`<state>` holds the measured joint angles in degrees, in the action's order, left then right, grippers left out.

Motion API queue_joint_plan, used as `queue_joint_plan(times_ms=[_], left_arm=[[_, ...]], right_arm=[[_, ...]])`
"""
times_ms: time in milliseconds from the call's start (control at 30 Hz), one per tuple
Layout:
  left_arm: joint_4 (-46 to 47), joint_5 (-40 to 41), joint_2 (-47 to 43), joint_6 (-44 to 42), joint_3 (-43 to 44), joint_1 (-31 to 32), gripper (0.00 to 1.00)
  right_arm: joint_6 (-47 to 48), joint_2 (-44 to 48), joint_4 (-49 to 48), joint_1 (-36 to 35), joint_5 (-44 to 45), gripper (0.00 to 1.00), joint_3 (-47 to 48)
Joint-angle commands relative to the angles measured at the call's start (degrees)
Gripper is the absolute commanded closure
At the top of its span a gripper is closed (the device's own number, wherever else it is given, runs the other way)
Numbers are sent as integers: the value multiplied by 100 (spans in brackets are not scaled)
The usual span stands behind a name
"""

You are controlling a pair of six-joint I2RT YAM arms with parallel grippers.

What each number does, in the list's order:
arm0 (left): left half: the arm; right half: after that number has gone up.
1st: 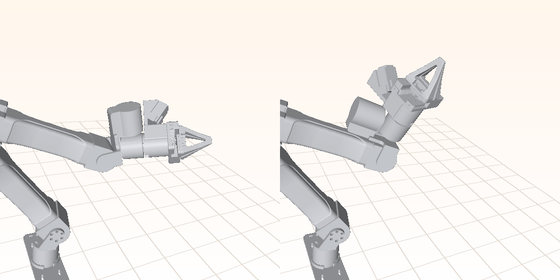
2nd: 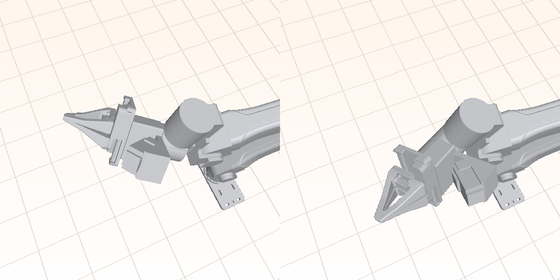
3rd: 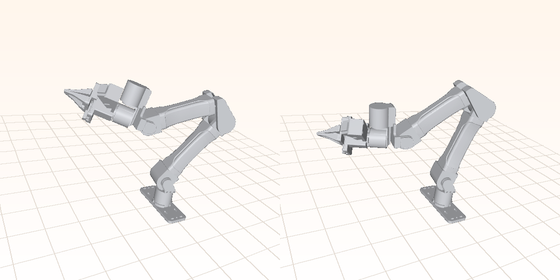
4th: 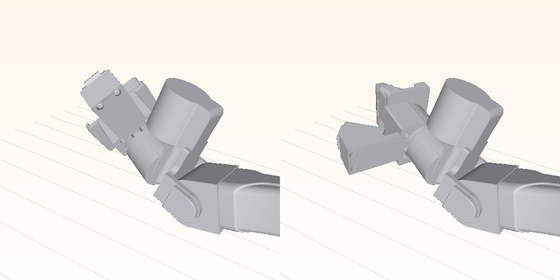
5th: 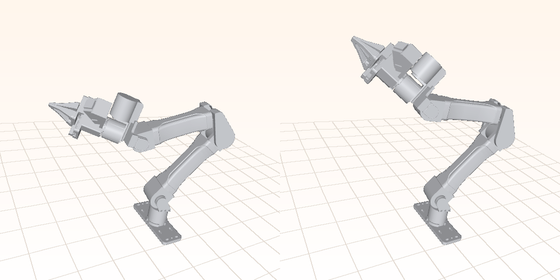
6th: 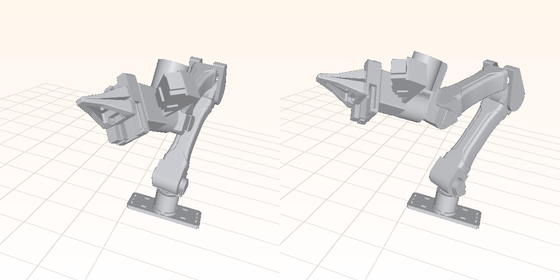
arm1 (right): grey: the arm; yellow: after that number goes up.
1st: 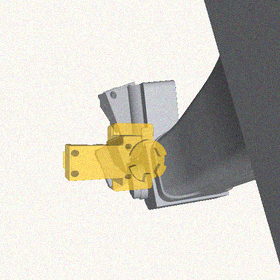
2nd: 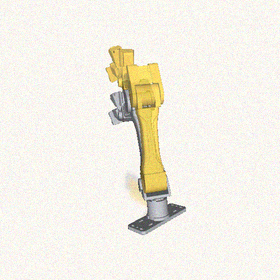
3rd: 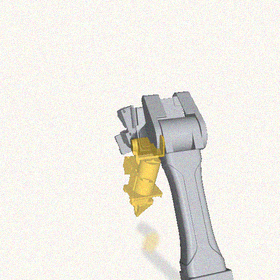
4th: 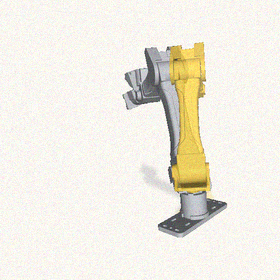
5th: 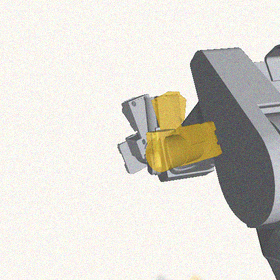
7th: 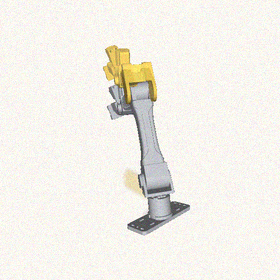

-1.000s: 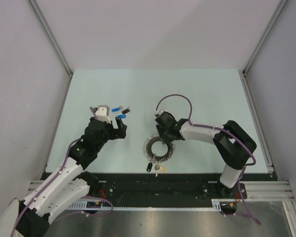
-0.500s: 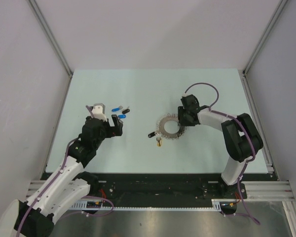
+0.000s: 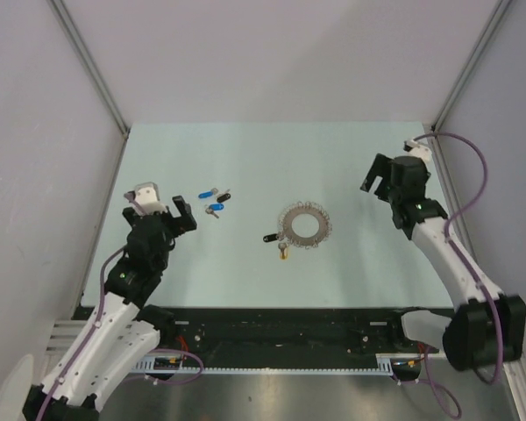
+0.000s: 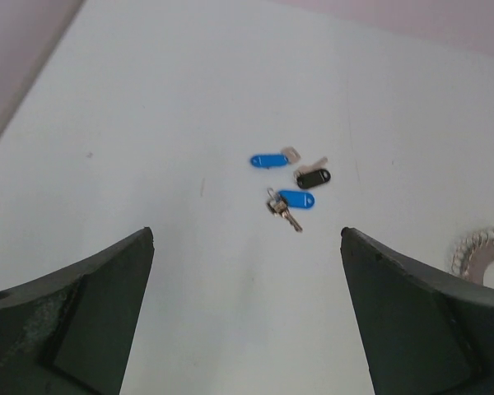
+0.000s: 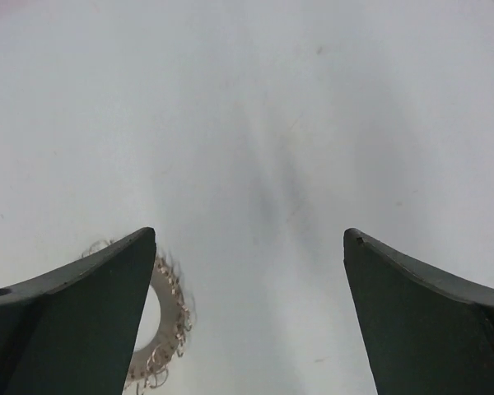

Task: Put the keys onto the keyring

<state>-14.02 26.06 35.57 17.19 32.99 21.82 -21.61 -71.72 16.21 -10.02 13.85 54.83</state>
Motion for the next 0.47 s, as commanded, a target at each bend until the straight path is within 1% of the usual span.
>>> queue_joint_plan(times_ms=[0, 33, 67, 200, 300, 433], left_arm=[[532, 1138, -682, -400, 41, -47, 0], [558, 1112, -936, -462, 14, -47, 0], [680, 1033, -1034, -497, -73, -47, 0], [910, 962, -1403, -638, -214, -47, 0], [936, 936, -1465, -778, -258, -47, 0], [884, 1111, -1457, -805, -223, -47, 0]], right_arm=[[235, 1308, -363, 184, 1041, 0, -779], [288, 1510, -433, 307, 1050, 0, -894], [297, 1921, -565, 351, 998, 0, -1130], [341, 2697, -882, 413, 778, 0, -1518], [385, 2996, -1084, 431, 646, 0, -1650], [403, 3103, -1269, 422, 514, 0, -1660]])
